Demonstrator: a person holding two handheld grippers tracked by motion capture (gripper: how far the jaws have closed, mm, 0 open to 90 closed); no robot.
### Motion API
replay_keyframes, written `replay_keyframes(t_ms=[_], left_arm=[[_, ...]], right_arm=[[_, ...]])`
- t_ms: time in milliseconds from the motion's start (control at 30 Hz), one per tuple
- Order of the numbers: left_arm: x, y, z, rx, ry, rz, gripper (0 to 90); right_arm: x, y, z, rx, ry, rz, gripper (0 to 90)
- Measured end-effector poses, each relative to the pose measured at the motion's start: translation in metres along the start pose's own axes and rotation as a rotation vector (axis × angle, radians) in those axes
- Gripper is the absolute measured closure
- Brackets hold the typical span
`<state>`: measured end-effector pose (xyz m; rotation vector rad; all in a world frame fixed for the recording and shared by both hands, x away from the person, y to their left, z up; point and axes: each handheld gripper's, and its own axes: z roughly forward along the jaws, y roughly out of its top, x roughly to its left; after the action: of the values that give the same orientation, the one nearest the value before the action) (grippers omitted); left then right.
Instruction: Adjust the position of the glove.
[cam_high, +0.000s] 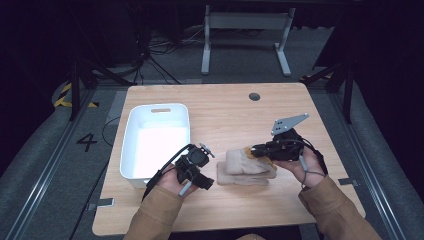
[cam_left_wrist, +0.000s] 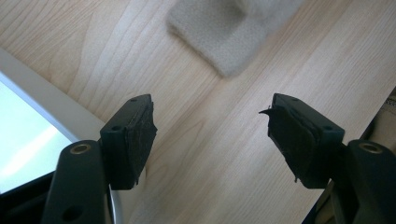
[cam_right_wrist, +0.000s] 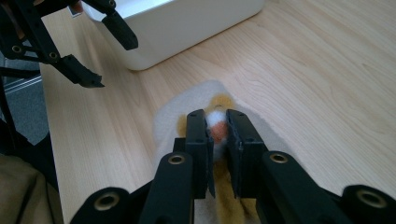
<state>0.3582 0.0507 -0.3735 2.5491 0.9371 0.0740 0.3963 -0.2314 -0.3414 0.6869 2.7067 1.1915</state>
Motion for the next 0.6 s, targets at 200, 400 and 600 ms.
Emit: replay_keyframes(t_ms=[200, 400, 600], left_arm=[[0.0, 0.001, 0.001, 0.003, 0.001, 0.004, 31.8], [0.0, 0.001, 0.001, 0.005, -0.003, 0.006, 31.7], [-0.001, 0.003, 0.002, 0.004, -0.005, 0.013, 31.7]], right_arm=[[0.003, -0.004, 0.018, 0.011, 0.021, -0.004, 80.0], [0.005, -0.006, 0.028, 0.013, 0.048, -0.003, 80.0], [0.0, -0.013, 0.039, 0.063, 0.039, 0.014, 79.8]])
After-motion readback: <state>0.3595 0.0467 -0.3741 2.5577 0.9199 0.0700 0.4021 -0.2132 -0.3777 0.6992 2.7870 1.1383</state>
